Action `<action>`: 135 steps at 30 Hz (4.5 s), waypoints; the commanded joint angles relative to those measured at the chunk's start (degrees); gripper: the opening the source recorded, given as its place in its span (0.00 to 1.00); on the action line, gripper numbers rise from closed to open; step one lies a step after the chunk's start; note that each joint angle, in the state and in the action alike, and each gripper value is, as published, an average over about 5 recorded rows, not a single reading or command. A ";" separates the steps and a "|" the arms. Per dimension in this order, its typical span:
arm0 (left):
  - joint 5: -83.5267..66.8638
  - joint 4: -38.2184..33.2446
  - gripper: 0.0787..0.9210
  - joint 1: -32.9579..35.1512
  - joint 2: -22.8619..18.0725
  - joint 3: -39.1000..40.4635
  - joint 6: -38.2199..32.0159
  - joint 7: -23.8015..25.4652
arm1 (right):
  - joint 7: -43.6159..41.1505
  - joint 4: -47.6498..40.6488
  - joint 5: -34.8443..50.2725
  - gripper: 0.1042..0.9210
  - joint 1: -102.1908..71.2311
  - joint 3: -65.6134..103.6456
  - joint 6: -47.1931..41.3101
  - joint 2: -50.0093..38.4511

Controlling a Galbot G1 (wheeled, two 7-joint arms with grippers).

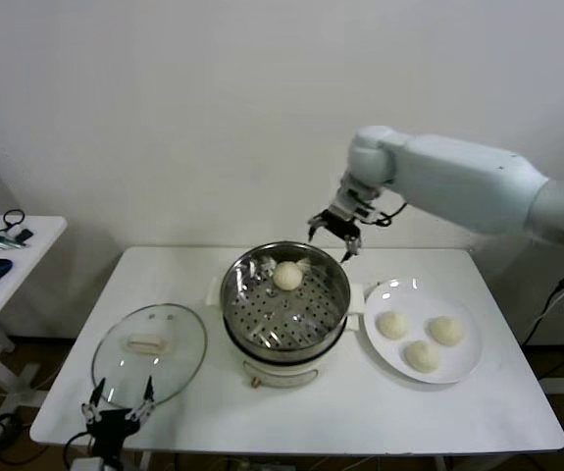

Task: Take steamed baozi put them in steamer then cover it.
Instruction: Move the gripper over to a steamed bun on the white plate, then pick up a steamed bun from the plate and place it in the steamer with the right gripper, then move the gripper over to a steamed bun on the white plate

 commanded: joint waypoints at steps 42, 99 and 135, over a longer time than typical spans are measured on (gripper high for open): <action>-0.18 -0.84 0.88 -0.38 0.66 -0.95 1.24 0.30 | 10.83 -12.21 -1.41 0.80 -31.14 12.30 -26.41 -3.31; 0.07 -3.63 0.88 0.23 0.82 -1.39 1.94 0.46 | 17.23 -1.23 22.27 0.58 -10.52 -1.75 -35.63 23.69; 0.27 -4.55 0.88 0.49 0.99 -1.13 2.48 0.59 | 3.04 16.83 15.73 0.88 9.23 -12.30 -23.65 -17.78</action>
